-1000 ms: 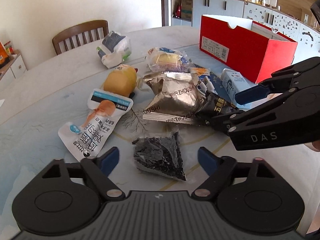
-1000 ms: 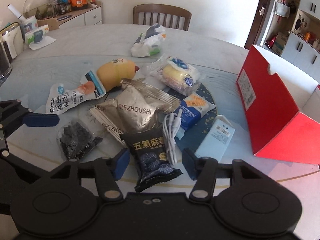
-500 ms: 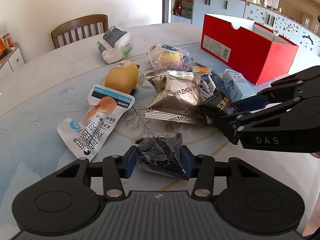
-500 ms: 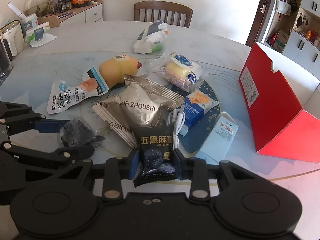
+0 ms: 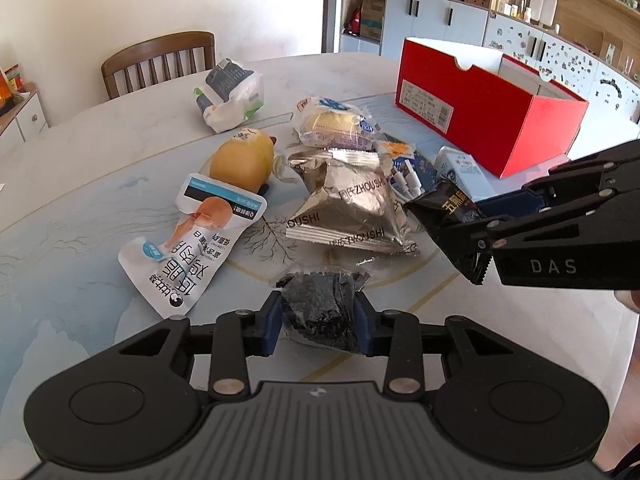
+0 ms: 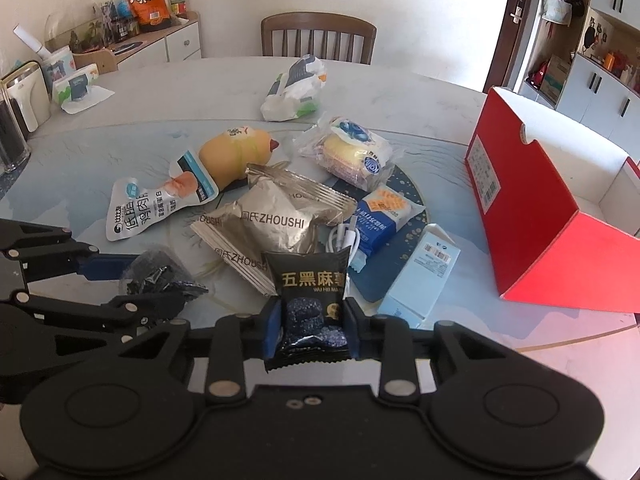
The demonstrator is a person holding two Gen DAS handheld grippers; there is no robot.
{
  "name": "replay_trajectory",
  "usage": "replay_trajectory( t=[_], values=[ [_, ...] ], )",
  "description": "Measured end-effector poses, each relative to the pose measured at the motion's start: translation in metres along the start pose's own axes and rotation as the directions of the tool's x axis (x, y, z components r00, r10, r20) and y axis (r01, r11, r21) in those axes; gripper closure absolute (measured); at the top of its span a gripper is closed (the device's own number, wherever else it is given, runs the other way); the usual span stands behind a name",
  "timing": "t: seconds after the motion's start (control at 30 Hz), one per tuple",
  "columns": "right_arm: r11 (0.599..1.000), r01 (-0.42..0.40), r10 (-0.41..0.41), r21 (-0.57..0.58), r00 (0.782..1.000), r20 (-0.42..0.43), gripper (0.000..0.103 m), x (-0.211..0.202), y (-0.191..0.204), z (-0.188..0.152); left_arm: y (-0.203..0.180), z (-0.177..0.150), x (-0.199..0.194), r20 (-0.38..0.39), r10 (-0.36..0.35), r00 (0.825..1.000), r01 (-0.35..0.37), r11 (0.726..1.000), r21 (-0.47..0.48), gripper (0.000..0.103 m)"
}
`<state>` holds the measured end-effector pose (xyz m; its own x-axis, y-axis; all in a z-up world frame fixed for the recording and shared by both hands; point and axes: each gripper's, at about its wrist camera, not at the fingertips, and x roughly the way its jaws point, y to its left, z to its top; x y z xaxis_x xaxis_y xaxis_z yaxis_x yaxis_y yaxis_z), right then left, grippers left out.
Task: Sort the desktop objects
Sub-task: 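Carry both bags over the red shoebox with both tools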
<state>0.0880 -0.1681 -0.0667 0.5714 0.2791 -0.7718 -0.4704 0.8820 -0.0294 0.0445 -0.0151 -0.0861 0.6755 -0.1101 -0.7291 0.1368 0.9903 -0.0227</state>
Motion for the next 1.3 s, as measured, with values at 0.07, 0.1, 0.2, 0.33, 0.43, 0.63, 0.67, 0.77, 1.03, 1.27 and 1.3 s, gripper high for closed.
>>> replay_trajectory(
  t=[0.07, 0.1, 0.2, 0.33, 0.43, 0.63, 0.67, 0.77, 1.03, 1.27, 1.3],
  values=[
    [1.0, -0.003, 0.003, 0.005, 1.0, 0.002, 0.072, -0.003, -0.001, 0.0, -0.001, 0.002, -0.004, 0.01, 0.002, 1.0, -0.002, 1.0, -0.003, 0.068],
    [1.0, -0.002, 0.002, 0.008, 1.0, 0.003, 0.072, -0.004, -0.002, 0.0, -0.002, 0.004, -0.006, 0.015, 0.003, 1.0, -0.003, 1.0, -0.004, 0.068],
    [1.0, -0.003, 0.003, 0.023, 1.0, 0.009, 0.072, -0.009, -0.005, 0.0, -0.003, 0.009, -0.011, 0.029, -0.001, 1.0, 0.001, 1.0, -0.014, 0.068],
    [0.999, -0.004, 0.003, 0.039, 1.0, 0.017, 0.072, -0.015, -0.008, 0.001, -0.008, 0.017, -0.018, 0.047, -0.006, 0.999, 0.007, 1.0, -0.012, 0.068],
    [0.999, -0.001, -0.001, 0.054, 1.0, 0.025, 0.072, -0.02, -0.012, 0.002, -0.012, 0.022, -0.023, 0.059, -0.016, 0.998, 0.016, 1.0, -0.007, 0.068],
    [0.996, -0.003, -0.002, 0.092, 0.999, 0.045, 0.072, -0.033, -0.023, 0.006, -0.019, 0.039, -0.033, 0.085, -0.024, 0.996, 0.023, 1.0, 0.008, 0.068],
    [0.995, -0.004, -0.002, 0.098, 0.999, 0.054, 0.072, -0.036, -0.025, 0.007, -0.02, 0.044, -0.036, 0.091, -0.023, 0.996, 0.023, 1.0, 0.009, 0.068],
    [0.994, -0.008, -0.001, 0.111, 0.997, 0.077, 0.072, -0.045, -0.032, 0.012, -0.022, 0.056, -0.042, 0.104, -0.033, 0.994, 0.033, 0.999, 0.006, 0.068],
    [0.991, -0.02, 0.006, 0.134, 0.994, 0.106, 0.072, -0.065, -0.052, 0.027, -0.038, 0.088, -0.053, 0.11, -0.036, 0.993, 0.034, 0.999, 0.023, 0.067],
    [0.987, -0.024, 0.004, 0.156, 0.992, 0.129, 0.072, -0.08, -0.071, 0.036, -0.052, 0.11, -0.057, 0.11, -0.056, 0.992, 0.053, 0.998, 0.028, 0.067],
    [0.987, -0.022, 0.001, 0.157, 0.991, 0.135, 0.072, -0.082, -0.074, 0.037, -0.054, 0.113, -0.057, 0.111, -0.058, 0.992, 0.055, 0.998, 0.029, 0.067]
  ],
)
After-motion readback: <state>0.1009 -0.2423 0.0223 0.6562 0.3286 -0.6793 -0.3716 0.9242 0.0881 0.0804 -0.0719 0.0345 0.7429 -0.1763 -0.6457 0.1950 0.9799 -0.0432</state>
